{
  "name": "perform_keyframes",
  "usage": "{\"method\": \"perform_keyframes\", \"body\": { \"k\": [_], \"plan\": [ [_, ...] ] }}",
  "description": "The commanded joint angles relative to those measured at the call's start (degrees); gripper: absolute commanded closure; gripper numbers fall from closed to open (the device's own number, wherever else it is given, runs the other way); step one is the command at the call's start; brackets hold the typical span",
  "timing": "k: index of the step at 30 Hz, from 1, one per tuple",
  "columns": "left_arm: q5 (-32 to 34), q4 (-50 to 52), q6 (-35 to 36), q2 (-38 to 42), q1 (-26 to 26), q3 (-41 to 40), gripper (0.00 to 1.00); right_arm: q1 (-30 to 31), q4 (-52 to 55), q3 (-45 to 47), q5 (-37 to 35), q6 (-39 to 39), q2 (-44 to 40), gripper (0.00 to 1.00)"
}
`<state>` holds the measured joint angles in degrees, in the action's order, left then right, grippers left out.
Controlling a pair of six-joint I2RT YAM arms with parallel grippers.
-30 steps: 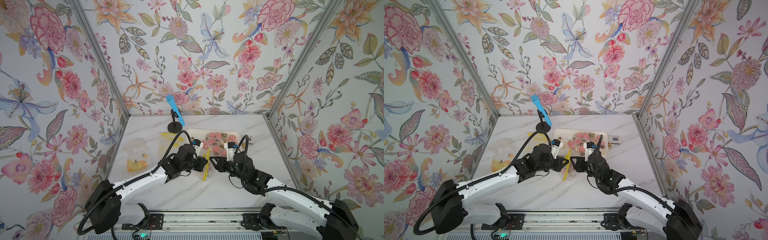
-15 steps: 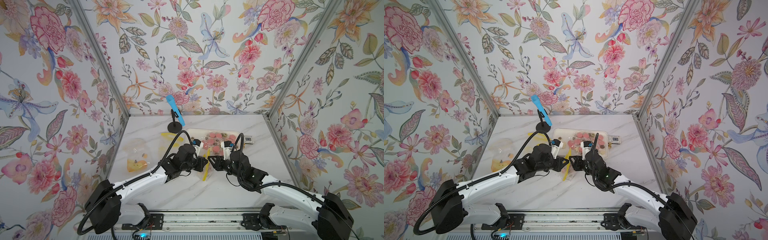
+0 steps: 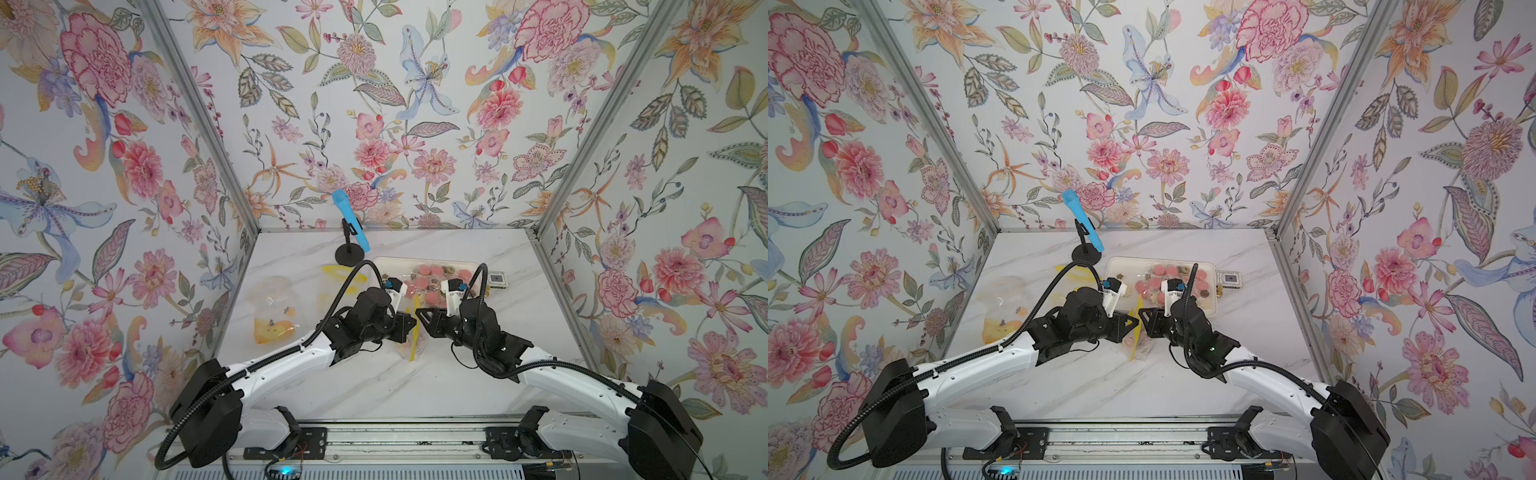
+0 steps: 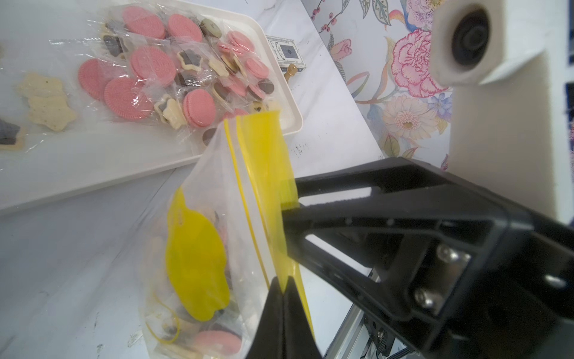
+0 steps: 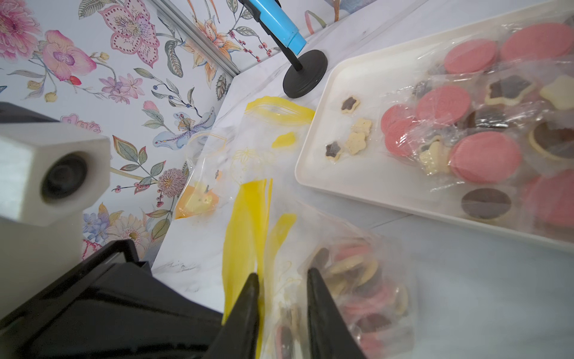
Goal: Pour cookies out of the ziploc bag
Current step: Open the ziploc bag at the center of the board.
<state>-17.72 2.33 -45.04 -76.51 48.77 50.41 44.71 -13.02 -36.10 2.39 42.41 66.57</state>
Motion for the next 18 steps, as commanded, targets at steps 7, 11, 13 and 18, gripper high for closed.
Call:
{"method": "perform_keyframes", "body": {
  "k": [7,11,13,18],
  "plan": [
    [-0.9,-1.0,-0.1,-0.7,1.1,1.0,1.0,-1.1,-3.4,-1.2,1.0,0.4,1.2,0.74],
    [-0.9,-1.0,-0.1,-0.7,1.2,1.0,1.0,-1.4,-4.7,-1.1,2.0,0.4,2.0,0.76],
    [-0.9,-0.9,-0.1,-0.7,1.2,1.1,1.0,-1.5,-5.4,-1.0,2.5,0.5,2.2,0.78],
    [-0.6,-0.4,0.3,-0.6,1.3,1.2,1.0,-1.8,-6.3,-1.1,3.4,0.7,2.3,0.93]
  ]
}}
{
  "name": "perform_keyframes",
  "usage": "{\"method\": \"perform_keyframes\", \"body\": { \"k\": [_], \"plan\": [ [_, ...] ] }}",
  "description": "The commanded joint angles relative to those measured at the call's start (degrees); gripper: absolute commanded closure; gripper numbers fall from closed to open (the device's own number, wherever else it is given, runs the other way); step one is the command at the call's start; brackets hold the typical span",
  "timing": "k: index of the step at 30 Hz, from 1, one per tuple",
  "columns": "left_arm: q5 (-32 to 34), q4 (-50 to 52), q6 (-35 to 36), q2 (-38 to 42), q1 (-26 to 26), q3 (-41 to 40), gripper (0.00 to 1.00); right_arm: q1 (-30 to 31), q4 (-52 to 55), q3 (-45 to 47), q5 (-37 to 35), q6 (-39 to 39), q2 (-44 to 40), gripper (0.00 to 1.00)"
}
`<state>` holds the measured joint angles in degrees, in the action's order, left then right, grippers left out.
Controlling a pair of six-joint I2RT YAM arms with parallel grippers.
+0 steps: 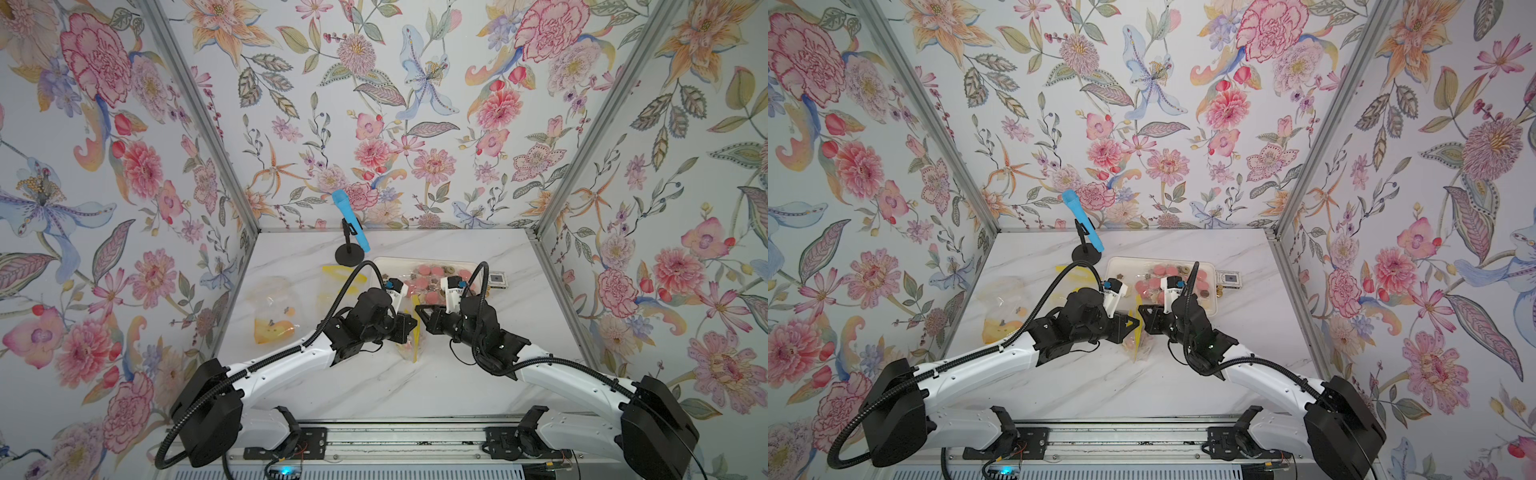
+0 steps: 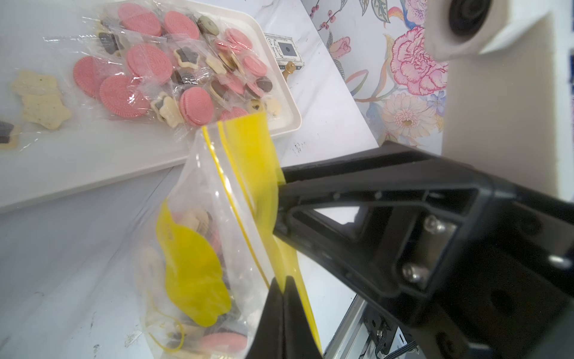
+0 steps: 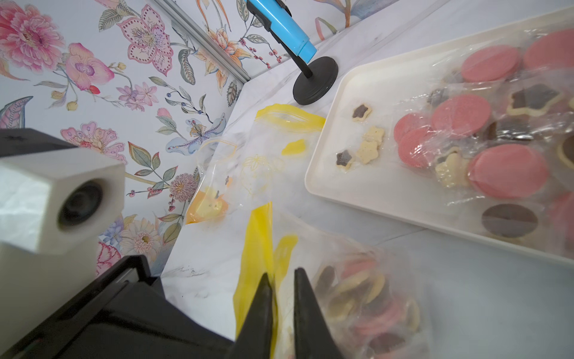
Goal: Pour cookies out of the ziploc bag
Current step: Open the ziploc bag at the center of the board.
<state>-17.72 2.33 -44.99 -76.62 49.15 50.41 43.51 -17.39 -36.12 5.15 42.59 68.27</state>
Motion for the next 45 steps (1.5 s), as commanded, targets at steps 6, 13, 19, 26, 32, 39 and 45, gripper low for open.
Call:
{"method": "perform_keyframes", "body": {
  "k": [6,13,19,26,32,39,45],
  "plan": [
    [0.7,0.0,0.4,0.2,0.9,1.0,1.0,-0.7,-0.6,-1.1,2.1,0.8,0.0,1.0],
    [1.9,-1.3,-0.3,-0.1,0.3,0.4,0.9,1.9,4.0,-0.9,-2.4,2.6,-2.2,1.0],
    [2.9,-2.1,-0.8,-1.3,0.0,0.7,0.82,3.7,6.8,-0.4,-6.1,4.1,-4.7,1.0],
    [3.7,-1.7,-0.7,-2.5,-0.1,1.4,0.84,4.9,8.6,-0.5,-7.8,4.8,-5.9,1.0],
    [4.6,-0.8,-0.5,-2.6,-0.1,2.1,1.0,5.6,11.1,-1.3,-10.4,4.9,-5.8,1.0],
    [5.3,-1.2,-0.5,-1.3,0.4,2.6,1.0,6.2,15.7,-3.3,-13.2,5.8,-3.8,1.0],
    [5.7,-1.7,-0.4,-0.2,0.6,1.9,1.0,6.3,15.3,-3.4,-13.8,6.4,-3.9,1.0]
  ]
}}
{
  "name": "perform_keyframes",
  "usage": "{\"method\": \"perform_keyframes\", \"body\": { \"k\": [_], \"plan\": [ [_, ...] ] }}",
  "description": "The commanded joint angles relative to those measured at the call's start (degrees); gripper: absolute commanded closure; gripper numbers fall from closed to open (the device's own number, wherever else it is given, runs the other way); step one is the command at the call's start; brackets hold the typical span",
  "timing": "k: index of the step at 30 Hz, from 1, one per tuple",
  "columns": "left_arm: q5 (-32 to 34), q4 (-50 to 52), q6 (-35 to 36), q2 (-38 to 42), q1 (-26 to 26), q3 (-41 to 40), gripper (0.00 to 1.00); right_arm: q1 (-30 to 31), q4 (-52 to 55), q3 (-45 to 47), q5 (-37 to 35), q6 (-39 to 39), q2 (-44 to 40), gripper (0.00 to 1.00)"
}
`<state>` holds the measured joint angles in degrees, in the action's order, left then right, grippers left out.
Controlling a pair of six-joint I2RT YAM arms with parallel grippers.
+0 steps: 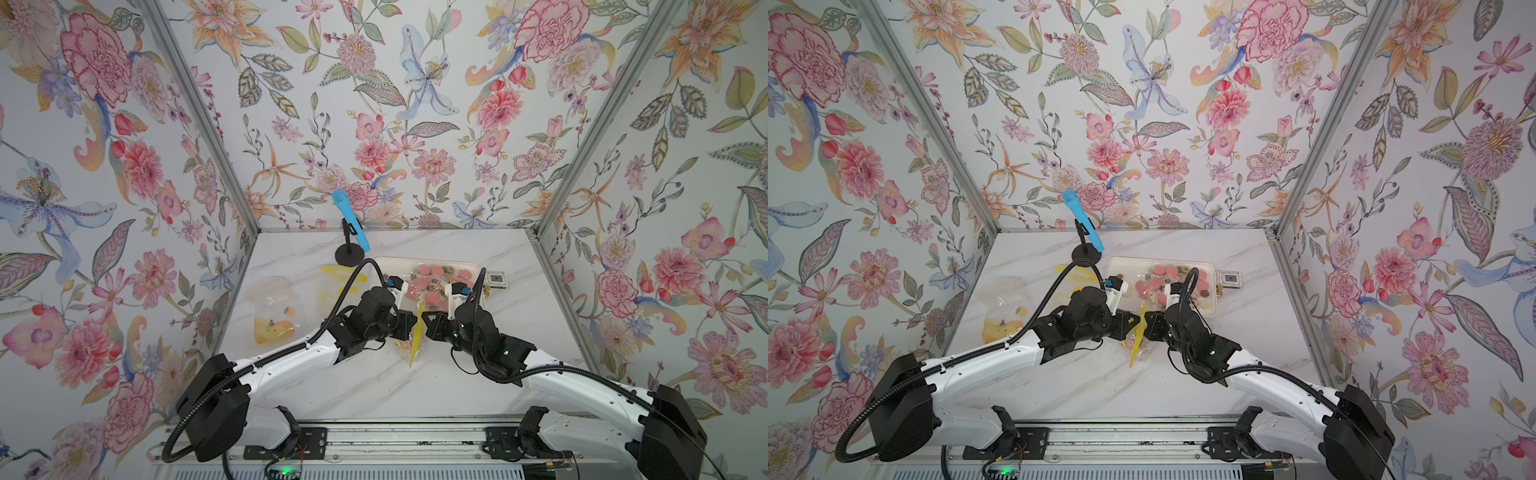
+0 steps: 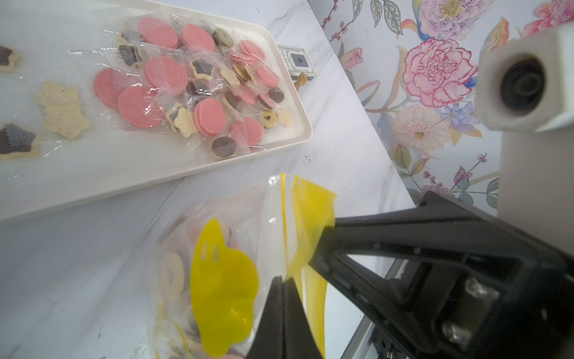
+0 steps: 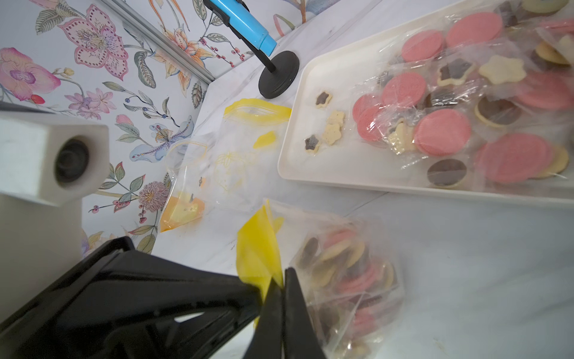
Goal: Pour cookies out of the ziploc bag
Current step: Open the ziploc bag at the center of the board.
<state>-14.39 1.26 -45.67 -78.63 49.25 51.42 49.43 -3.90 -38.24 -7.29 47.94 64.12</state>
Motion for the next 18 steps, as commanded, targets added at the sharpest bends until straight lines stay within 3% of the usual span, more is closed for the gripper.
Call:
{"method": "perform_keyframes", "body": {
  "k": [1,2,4,8,12,18],
  "plan": [
    [1.9,-1.2,0.2,1.9,0.5,0.6,1.0,0.4,1.1,-1.1,-0.8,1.1,0.4,1.0],
    [1.3,-1.9,0.1,1.8,0.5,0.3,1.0,0.4,0.4,-1.1,-0.3,1.1,0.4,1.0],
    [0.0,-3.3,0.0,1.3,0.4,-0.1,0.87,0.4,-1.2,-0.8,1.0,1.1,0.6,1.0],
    [-2.2,-4.0,0.1,0.0,0.5,0.0,0.78,0.5,-2.2,-0.8,1.6,1.3,0.7,1.0],
    [-2.3,-3.9,0.1,-0.3,0.5,-0.3,0.74,0.6,-2.2,-0.7,1.6,1.4,0.1,1.0],
    [-1.1,-1.4,0.5,-1.2,0.5,0.1,0.77,0.6,-3.1,-0.2,1.7,1.4,-1.0,1.0]
  ]
}}
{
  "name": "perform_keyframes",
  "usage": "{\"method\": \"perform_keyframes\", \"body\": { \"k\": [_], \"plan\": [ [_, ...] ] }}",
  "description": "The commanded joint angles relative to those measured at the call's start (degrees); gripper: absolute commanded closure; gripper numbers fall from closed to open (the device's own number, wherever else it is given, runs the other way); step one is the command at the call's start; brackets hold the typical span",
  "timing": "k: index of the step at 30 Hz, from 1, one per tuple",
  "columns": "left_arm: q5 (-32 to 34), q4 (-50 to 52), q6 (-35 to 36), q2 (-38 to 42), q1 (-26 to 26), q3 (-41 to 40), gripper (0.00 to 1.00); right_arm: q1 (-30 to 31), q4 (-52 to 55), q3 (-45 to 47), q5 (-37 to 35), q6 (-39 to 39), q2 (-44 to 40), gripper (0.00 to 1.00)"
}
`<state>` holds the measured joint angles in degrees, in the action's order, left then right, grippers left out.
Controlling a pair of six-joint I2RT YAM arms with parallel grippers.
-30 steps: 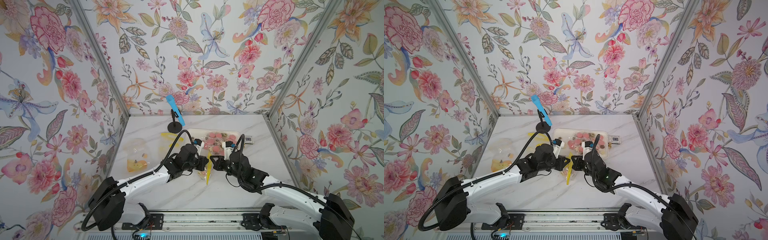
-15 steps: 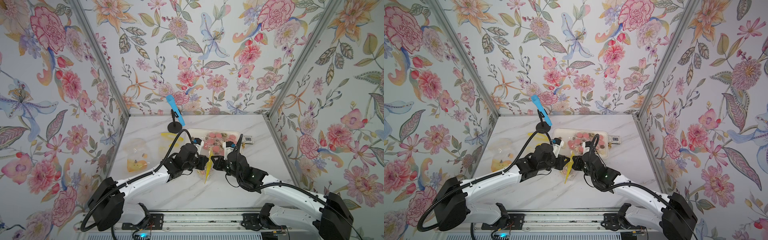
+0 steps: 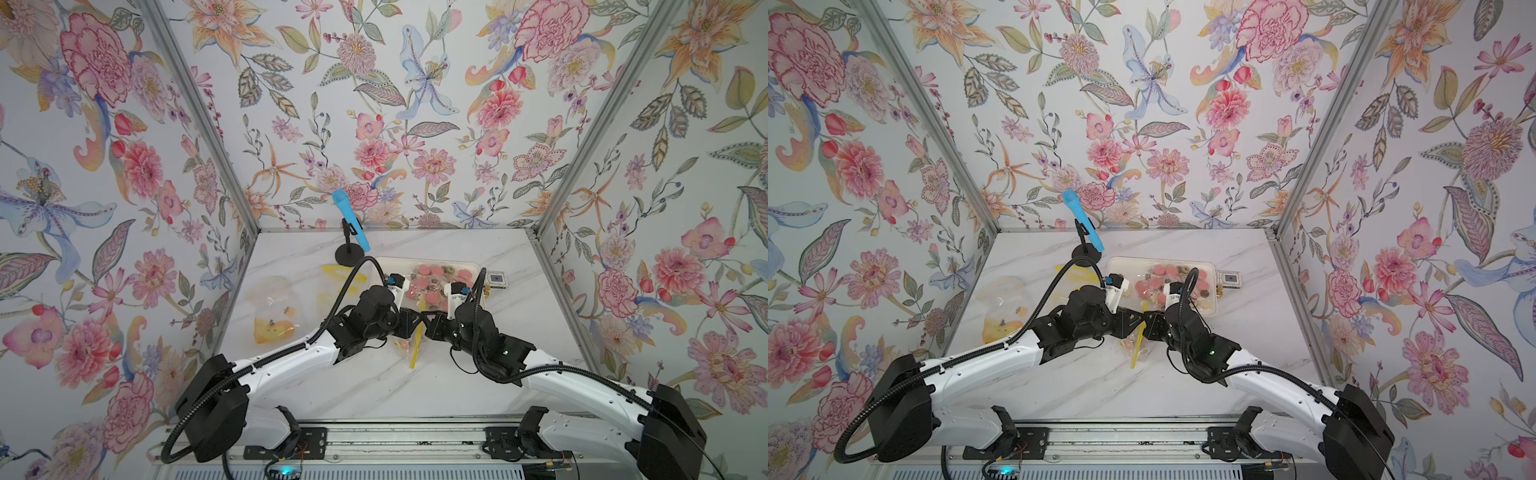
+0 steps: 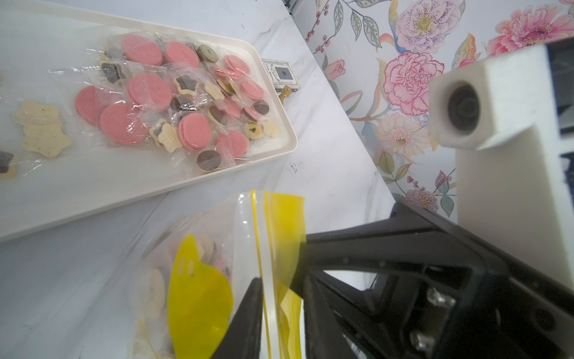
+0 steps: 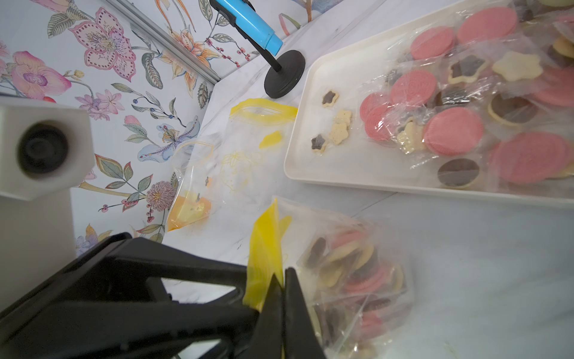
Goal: Pour cookies out of the ziploc bag
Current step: Open the ziploc bag at the center of the board.
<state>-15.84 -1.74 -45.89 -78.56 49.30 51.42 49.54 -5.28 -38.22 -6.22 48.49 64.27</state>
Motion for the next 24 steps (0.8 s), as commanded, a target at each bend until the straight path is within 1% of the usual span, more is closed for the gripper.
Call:
{"method": "perform_keyframes", "body": {
  "k": [1,3,8,9,13,18,24],
  "plan": [
    [0.6,1.9,0.6,-1.5,0.4,0.2,0.8,0.5,-1.7,-0.1,0.7,0.9,-1.3,1.0],
    [1.1,2.6,0.7,-1.9,0.5,0.6,0.86,0.4,-1.5,0.1,0.5,0.9,-1.6,1.0],
    [1.7,3.8,0.9,-2.8,0.4,1.3,0.89,0.1,-1.2,0.7,0.4,1.2,-2.2,1.0],
    [1.7,3.7,0.9,-2.9,0.4,1.4,0.88,0.1,-1.4,0.7,0.5,1.1,-2.3,1.0],
    [1.6,3.1,0.7,-3.0,0.4,1.6,0.79,0.0,-1.3,0.9,0.6,1.2,-2.4,1.0],
    [1.2,2.0,0.2,-2.1,0.4,1.4,0.71,-0.1,-0.7,1.2,0.3,1.3,-2.4,1.0],
    [1.7,1.0,0.0,-0.1,0.4,0.4,0.64,-0.6,-0.7,1.6,0.4,1.3,-2.7,1.0]
  ]
}}
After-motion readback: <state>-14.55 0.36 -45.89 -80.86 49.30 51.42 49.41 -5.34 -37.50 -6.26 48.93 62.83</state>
